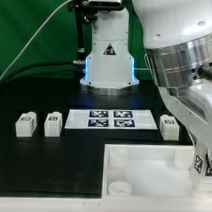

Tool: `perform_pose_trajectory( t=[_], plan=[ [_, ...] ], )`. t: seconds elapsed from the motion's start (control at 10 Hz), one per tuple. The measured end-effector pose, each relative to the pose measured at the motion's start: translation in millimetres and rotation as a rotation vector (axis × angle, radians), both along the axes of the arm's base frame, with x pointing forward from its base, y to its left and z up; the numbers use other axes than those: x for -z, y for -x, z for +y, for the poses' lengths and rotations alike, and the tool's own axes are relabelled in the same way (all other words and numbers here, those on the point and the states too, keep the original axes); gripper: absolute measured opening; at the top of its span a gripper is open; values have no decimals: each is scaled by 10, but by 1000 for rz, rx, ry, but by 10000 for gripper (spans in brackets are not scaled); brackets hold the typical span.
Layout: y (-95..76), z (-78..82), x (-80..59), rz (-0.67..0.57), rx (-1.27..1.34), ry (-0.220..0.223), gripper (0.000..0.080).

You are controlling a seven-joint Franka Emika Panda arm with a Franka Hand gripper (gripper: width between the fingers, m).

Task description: Assemble one leg

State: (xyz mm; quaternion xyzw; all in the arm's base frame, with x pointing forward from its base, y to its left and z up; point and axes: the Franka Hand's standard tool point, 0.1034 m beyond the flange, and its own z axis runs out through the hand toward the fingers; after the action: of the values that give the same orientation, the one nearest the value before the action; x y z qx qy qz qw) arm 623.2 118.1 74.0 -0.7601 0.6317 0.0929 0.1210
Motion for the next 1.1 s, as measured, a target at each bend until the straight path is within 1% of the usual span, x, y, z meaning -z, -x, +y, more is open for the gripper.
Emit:
perform_pose_trajectory(
  t=[0.1,0.2,0.3,0.4,0.5,0.6,0.8,0.9,1.0,1.1],
  plan=[
    [2,1,3,-9,-29,0,352],
    [7,8,7,-13,-49,2,352],
    [28,20,15,-40,-171,10,589],
    [28,10,8,-91,-377,31,631],
    [21,13,-11,-139,-560,60,644],
    [23,31,-25,-179,-697,76,644],
    [26,0,-3,-222,-865,76,649],
    [23,-8,-3,-253,-1004,85,649],
    [-19,-20,-23,-272,-1192,116,649],
    [-94,-29,-53,-291,-1325,126,649]
  ],
)
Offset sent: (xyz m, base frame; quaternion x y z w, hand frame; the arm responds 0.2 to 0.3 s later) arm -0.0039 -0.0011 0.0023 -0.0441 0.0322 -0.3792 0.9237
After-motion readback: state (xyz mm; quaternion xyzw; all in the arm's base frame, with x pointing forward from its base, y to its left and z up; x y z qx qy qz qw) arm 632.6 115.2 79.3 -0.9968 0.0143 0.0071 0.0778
